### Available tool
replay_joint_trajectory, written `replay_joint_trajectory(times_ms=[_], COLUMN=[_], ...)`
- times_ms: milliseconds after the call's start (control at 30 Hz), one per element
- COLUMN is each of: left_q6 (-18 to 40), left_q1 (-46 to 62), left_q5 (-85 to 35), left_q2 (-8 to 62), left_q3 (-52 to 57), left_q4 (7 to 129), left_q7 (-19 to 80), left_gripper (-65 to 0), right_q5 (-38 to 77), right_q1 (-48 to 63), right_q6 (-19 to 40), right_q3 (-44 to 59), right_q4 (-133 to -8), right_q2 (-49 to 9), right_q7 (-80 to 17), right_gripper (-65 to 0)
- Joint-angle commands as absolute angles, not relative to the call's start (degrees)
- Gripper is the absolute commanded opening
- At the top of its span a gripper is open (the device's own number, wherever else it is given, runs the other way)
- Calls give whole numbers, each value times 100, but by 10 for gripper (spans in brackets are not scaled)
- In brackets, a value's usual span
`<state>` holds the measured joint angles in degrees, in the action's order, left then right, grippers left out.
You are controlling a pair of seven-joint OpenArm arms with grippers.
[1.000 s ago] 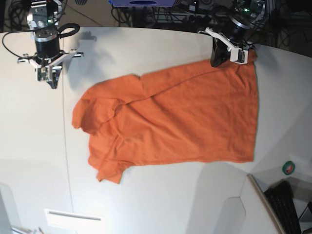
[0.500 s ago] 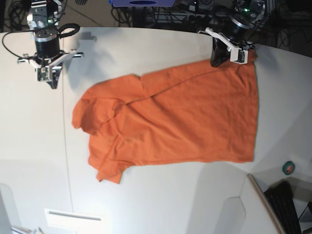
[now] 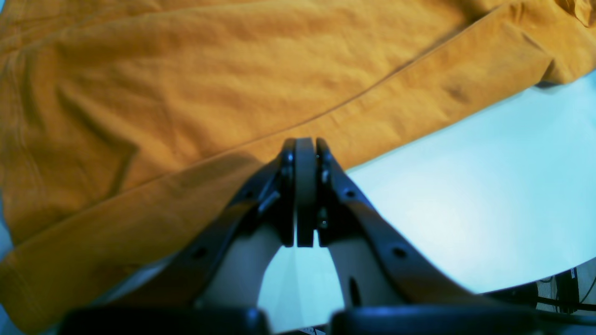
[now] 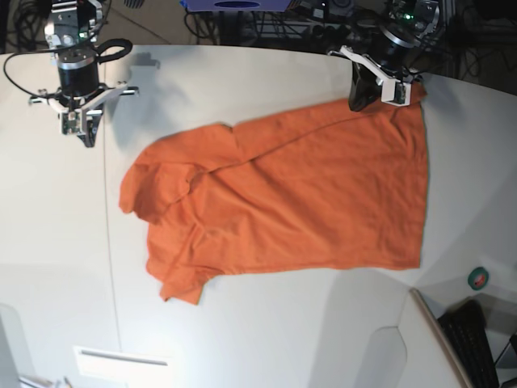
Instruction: Layout the t-shirt on the table in an organized manner, then fold the t-shirt properly
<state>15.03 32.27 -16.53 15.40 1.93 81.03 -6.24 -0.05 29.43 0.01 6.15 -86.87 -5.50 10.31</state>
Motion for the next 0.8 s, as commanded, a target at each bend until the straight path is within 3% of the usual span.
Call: replay_joint_trajectory(times_ms=[0,767], left_q6=[1508,1508], left_q1=[3266,3275], left_q5=[-1701,-1710], left_q2=[1569,1560], left_q3=[215,215], left_q4=[8189,8426], left_q7=[-760,-760], left_gripper=[-650,-650], right_q5=[13,13], right_q1=[2958,2932], right_q6=[-31,-31], right_q3=[637,637], right_q4=[-8778,-8796], right_q2=[-576,-576], right_q7=[1182,1200], right_gripper=[-650,-650])
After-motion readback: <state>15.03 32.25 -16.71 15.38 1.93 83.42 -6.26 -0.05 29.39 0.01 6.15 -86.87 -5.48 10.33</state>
